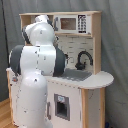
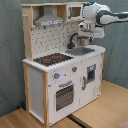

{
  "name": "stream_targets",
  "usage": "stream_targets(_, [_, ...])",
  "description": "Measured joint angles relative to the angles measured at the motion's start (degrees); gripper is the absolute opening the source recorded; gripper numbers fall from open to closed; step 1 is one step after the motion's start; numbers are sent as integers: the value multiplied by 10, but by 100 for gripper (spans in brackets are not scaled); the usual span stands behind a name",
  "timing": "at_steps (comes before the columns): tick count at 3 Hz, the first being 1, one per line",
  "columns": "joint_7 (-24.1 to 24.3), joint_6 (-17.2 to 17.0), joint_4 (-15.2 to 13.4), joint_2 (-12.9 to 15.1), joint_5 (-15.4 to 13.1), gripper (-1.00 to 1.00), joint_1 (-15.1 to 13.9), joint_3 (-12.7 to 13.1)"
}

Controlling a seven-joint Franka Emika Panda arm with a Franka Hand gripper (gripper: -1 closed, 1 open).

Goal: Play with the kitchen

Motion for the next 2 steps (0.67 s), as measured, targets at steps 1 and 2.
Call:
stream_targets(1, [-39, 30, -1, -14, -1, -100, 0, -34])
stream_targets(2, [-72, 60, -1, -43, 0, -100, 0, -61])
